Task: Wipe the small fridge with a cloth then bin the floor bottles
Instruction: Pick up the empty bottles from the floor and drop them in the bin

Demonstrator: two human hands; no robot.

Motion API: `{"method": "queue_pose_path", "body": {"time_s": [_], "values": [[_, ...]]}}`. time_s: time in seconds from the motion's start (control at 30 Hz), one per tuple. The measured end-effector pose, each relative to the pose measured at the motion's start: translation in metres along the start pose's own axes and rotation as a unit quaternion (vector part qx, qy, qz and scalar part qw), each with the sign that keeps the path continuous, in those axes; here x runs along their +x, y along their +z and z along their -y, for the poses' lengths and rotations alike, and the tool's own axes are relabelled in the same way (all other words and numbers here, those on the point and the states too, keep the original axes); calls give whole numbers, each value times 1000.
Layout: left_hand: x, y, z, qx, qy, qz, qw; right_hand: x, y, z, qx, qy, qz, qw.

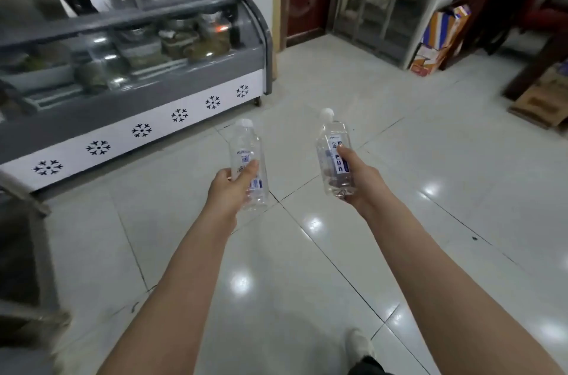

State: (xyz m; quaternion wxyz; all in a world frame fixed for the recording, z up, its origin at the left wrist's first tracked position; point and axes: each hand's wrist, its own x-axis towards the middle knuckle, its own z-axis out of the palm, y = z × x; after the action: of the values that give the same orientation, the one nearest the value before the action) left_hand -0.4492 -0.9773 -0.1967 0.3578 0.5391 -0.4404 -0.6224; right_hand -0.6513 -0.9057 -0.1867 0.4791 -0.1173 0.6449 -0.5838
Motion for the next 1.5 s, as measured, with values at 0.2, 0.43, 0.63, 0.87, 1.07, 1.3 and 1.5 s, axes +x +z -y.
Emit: {"method": "queue_pose_path", "body": {"time_s": [0.2,0.43,0.63,0.87,1.07,1.3,1.5], "values": [[21,104,-30,32,22,72,997,38,-81,49,30,-35,-44,998],[47,240,-51,42,35,98,994,106,-187,106,20,-38,-59,997],[73,338,-53,42,36,105,993,170,-250,150,13,-47,-54,997],[159,423,-62,80,21,96,992,274,-281,191,34,-21,-29,999],[279,487,-87,81,11,99,992,399,-279,236,13,-11,-58,998],[402,558,-141,88,-12,114,989,520,-273,310,38,-10,-89,995],[489,618,-165,79,-10,112,991,617,-271,367,64,-10,-76,995]]}}
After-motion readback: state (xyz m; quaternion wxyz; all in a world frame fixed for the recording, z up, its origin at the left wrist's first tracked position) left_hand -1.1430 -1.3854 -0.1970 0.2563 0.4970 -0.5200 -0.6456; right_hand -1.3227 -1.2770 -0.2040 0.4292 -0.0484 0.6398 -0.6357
